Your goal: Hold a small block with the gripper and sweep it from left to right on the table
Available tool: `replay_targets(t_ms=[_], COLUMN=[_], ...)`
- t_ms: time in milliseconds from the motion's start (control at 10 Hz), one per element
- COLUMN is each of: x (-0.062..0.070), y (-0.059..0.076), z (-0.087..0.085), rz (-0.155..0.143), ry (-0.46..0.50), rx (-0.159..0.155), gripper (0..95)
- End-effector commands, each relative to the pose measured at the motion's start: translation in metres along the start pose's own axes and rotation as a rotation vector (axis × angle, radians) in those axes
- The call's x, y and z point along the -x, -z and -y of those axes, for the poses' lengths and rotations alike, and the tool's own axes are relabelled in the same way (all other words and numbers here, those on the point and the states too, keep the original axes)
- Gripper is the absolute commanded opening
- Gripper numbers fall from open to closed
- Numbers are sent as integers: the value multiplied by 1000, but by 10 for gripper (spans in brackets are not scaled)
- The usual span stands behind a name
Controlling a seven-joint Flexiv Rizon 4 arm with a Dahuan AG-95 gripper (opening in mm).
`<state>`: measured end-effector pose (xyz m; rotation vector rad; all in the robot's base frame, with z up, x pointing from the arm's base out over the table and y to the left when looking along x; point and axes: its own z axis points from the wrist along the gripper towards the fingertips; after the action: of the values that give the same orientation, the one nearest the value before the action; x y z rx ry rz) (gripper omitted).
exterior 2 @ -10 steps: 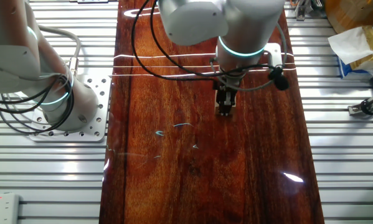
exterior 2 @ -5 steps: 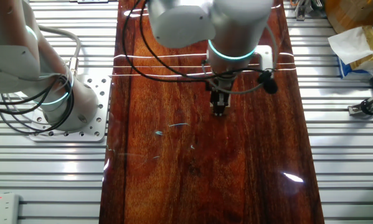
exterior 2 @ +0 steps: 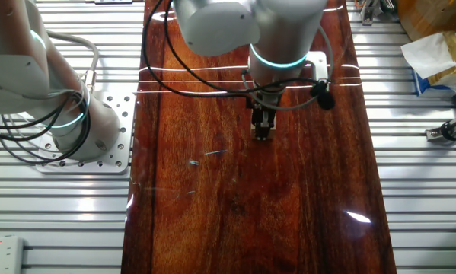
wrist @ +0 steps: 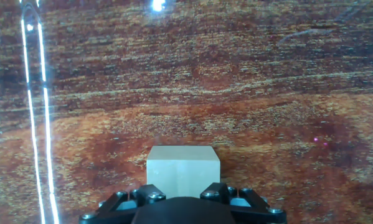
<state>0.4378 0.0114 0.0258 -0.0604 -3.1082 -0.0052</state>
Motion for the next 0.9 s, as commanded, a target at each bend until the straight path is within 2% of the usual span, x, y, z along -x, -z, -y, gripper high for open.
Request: replay_targets(t_ms=[100,200,300,500,600,700,800,900], x=[-7,-8,-9,-10,-11,-12,-14,-14], y=[-41,-42,-41,-44,-42,-42,-43,-43], z=[-1,-1,-1,-1,-1,-2,-2,-2], rz=[-40,13,21,-4,-76,-36,-28,-15], ry=[-1,26,8,-1,-3,-23,-17,-22], rx=[-27,-81,-38,-27,-18,14,5,20], gripper=[0,0,0,0,0,0,0,0])
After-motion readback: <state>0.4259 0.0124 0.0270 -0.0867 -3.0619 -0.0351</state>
